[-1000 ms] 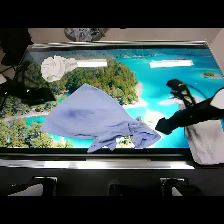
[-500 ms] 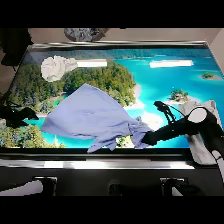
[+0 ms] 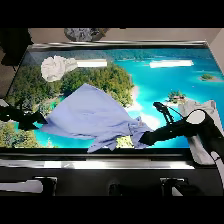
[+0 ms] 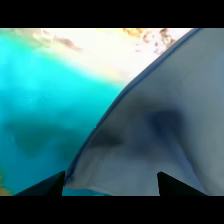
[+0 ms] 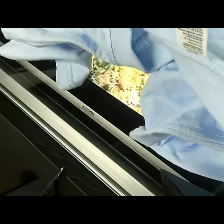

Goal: Fold the shirts.

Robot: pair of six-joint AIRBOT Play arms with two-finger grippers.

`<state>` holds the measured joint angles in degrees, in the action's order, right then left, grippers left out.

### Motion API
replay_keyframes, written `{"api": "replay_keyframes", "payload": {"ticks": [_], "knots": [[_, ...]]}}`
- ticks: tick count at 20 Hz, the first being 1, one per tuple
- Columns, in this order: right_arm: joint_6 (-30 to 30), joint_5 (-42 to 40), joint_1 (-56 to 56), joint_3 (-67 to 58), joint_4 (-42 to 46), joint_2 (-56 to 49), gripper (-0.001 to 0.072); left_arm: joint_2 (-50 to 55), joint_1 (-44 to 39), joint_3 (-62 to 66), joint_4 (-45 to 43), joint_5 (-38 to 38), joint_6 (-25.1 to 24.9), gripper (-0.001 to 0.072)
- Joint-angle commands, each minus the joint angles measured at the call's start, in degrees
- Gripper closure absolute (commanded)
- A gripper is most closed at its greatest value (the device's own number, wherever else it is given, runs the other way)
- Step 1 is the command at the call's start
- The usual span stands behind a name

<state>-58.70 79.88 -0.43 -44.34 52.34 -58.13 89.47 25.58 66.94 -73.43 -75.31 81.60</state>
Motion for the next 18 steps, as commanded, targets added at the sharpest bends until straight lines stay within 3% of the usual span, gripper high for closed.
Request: {"api": "replay_keyframes", "payload": {"ticks": [1,5,6,7,10,11,15,18], "knots": [[0.04,-0.22,0.04,0.09,-0.24,-0.02,0.0028,1.27,-0.46,-0.28,1.22,0.17,-0.87,0.0104],[0.04,-0.59,0.83,0.55,0.09,-0.04,0.0017,1.27,-1.79,-2.80,1.44,1.64,-0.76,0.0123],[0.02,-1.14,2.56,1.03,0.72,-0.15,0.0006,1.27,-2.03,-3.67,1.46,2.51,-0.59,0.0233],[0.00,-2.01,5.22,1.64,1.09,-0.74,-0.0003,1.27,-2.14,-3.96,1.42,3.08,-0.59,0.0389],[-1.31,-8.24,14.14,3.19,-0.04,-4.96,-0.0008,0.98,-2.10,-3.65,1.44,3.37,-0.44,0.0629],[-1.86,-11.34,16.70,3.30,-1.95,-6.99,-0.0008,0.63,-2.10,-3.65,1.44,3.30,-0.68,0.0679],[2.23,-25.22,24.90,3.28,-16.65,-16.22,-0.0008,-1.51,-2.10,-3.48,1.46,3.37,-0.74,0.0679],[3.67,-29.99,27.93,3.28,-20.44,-21.40,-0.0008,-3.52,-2.10,-3.45,1.46,3.39,-0.85,0.0679]]}}
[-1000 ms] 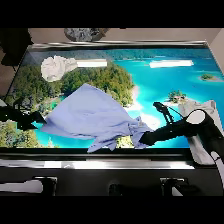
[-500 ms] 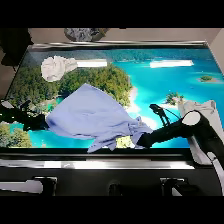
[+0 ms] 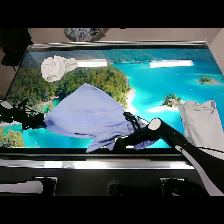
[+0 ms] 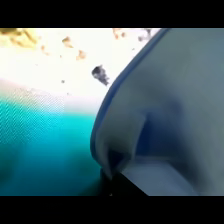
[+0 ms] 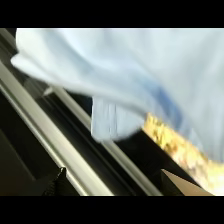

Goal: Fold the shirts.

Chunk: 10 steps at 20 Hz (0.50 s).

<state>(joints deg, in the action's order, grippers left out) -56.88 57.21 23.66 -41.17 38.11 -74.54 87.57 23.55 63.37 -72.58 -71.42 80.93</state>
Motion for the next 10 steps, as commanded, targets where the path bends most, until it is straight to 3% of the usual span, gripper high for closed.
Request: {"api": "replay_keyframes", "payload": {"ticks": [1,8,9,10], "knots": [[1.84,-8.63,4.46,0.11,-6.32,-5.95,-0.0007,-2.25,-0.07,0.11,0.61,-0.50,-0.20,0.0679],[1.60,-18.67,9.88,-1.03,-14.45,-9.16,0.0043,-4.17,-0.20,0.11,4.55,-0.50,-0.22,0.0679],[1.60,-18.51,9.86,-1.33,-15.50,-9.60,0.0078,-4.31,-0.17,0.11,5.18,-0.57,-0.20,0.0679],[1.66,-18.38,9.86,-1.53,-15.63,-9.81,0.0191,-4.48,-0.20,0.11,5.55,-0.59,-0.20,0.0679]]}}
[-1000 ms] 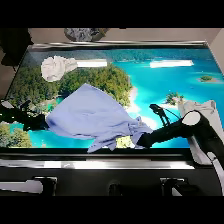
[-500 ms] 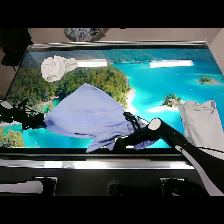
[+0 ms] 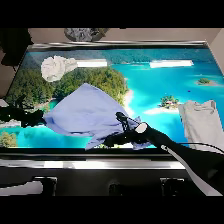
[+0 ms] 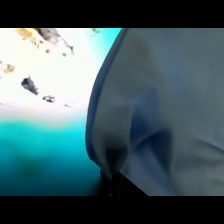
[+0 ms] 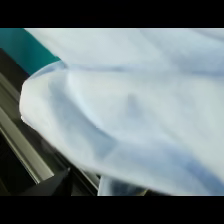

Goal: Fold the shirts.

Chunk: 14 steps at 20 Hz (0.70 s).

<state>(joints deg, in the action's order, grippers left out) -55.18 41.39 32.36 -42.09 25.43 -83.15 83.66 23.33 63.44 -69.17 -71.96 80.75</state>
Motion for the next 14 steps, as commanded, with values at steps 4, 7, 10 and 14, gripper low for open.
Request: {"api": "replay_keyframes", "payload": {"ticks": [4,7,10,14], "knots": [[2.32,-2.58,0.98,-0.92,-2.27,-1.03,0.0671,-2.62,0.04,0.04,3.45,-0.42,-1.27,0.0680],[5.27,-1.18,0.46,-4.00,6.69,3.54,0.0673,-8.17,0.00,0.35,4.00,1.64,-1.36,0.0682],[4.87,4.04,-4.46,-14.14,28.33,14.71,0.0673,-20.15,-0.98,3.26,9.51,9.60,-1.31,0.0682],[-2.29,2.95,-13.22,-38.36,54.62,32.09,0.0673,-39.39,-4.42,14.16,18.82,27.12,0.22,0.0682]]}}
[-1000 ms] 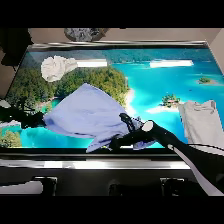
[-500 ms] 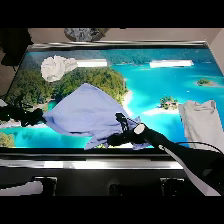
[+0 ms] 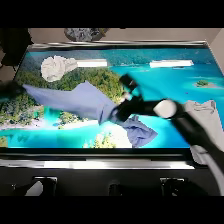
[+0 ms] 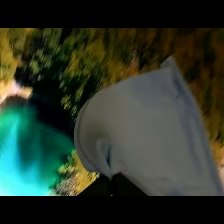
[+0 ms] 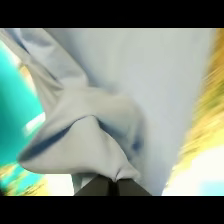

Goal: Fold the shirts.

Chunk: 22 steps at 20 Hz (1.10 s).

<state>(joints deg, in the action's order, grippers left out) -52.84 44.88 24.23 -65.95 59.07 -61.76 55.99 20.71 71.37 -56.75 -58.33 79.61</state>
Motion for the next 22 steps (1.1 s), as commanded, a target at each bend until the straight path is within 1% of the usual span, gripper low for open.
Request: {"api": "replay_keyframes", "payload": {"ticks": [1,2,3,4,6,7,11,13,15,17,19,20,21,22], "knots": [[-6.21,-2.47,-6.60,-20.57,24.15,13.77,0.0673,-15.82,-2.58,9.51,6.40,19.52,3.02,0.0682],[-6.54,-3.98,-7.76,-26.49,25.59,16.33,0.0673,-19.06,-2.89,12.39,6.40,24.55,4.31,0.0682],[-6.51,-4.50,-8.09,-31.12,25.99,18.03,0.0673,-21.27,-2.89,14.78,6.43,26.97,5.57,0.0682],[-6.56,-4.33,-8.09,-35.10,26.03,19.17,0.0673,-22.80,-2.89,17.14,6.43,27.23,6.67,0.0682],[-7.21,-2.54,-8.09,-40.00,25.68,19.85,0.0672,-24.59,-2.89,20.04,6.45,25.03,8.55,0.0682],[-7.23,-2.01,-8.09,-41.24,25.68,19.85,0.0672,-24.83,-2.89,21.11,6.43,23.34,8.50,0.0682],[-8.59,-2.14,-8.09,-41.64,26.21,18.60,0.0672,-24.41,-2.89,21.84,6.43,21.22,8.48,0.0682],[-9.92,-2.14,-8.09,-41.64,28.41,16.41,0.0672,-22.91,-2.86,21.84,5.95,19.50,8.22,0.0682],[-15.45,-1.90,-8.09,-41.64,33.90,12.76,0.0672,-19.37,-2.86,21.73,2.34,14.32,8.26,0.0682],[-22.47,0.24,-8.09,-41.64,41.42,7.10,0.0672,-13.73,-2.89,20.59,-0.35,8.41,8.26,0.0682],[-30.05,3.96,-8.48,-41.64,48.24,-1.33,0.0672,-6.47,-3.02,17.70,-0.39,5.77,7.54,0.0682],[-32.65,4.13,-10.32,-41.64,46.84,-5.92,0.0670,-2.25,-3.80,16.17,-0.35,5.86,5.42,0.0682],[-34.62,3.50,-12.66,-41.64,43.01,-10.62,0.0670,2.43,-4.70,15.19,-0.35,5.84,4.11,0.0682],[-34.91,1.64,-15.19,-41.64,37.13,-15.74,0.0670,7.15,-5.84,14.91,-0.33,5.81,3.69,0.0681]]}}
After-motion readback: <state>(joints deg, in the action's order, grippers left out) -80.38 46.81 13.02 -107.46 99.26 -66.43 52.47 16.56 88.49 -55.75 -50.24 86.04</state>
